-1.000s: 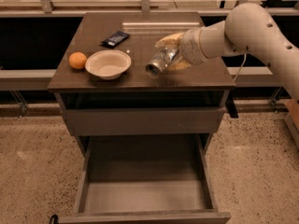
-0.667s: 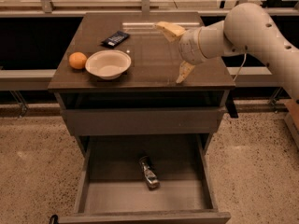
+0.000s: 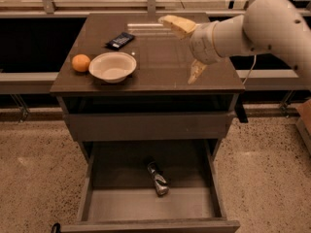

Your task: Pick redbull can from middle drawer and place on counter

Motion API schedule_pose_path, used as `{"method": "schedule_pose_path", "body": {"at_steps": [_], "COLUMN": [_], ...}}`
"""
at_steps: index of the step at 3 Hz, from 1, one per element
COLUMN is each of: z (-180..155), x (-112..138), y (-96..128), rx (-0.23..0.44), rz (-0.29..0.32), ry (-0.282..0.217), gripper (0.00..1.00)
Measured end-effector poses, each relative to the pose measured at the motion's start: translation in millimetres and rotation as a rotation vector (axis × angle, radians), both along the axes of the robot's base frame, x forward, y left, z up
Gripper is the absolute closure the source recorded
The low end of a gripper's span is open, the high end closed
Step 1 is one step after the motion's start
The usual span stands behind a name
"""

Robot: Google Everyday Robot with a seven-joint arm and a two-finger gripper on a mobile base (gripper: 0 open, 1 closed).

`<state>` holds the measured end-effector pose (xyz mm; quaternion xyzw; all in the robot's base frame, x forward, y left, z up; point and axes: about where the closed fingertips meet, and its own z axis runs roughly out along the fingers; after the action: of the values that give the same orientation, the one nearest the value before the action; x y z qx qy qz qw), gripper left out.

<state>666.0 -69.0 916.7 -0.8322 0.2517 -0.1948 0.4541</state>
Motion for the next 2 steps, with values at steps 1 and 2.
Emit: {"method": "schedule_pose_path", "body": {"at_steps": [1, 2], "z": [61.4, 64.2], "x": [-57.8, -97.1], "y": [-4.5, -19.1], "rx": [-0.073, -0.219], "rz": [0.071, 0.061], "ry": [-0.134, -0.145], "gripper": [0.0, 0.0]}}
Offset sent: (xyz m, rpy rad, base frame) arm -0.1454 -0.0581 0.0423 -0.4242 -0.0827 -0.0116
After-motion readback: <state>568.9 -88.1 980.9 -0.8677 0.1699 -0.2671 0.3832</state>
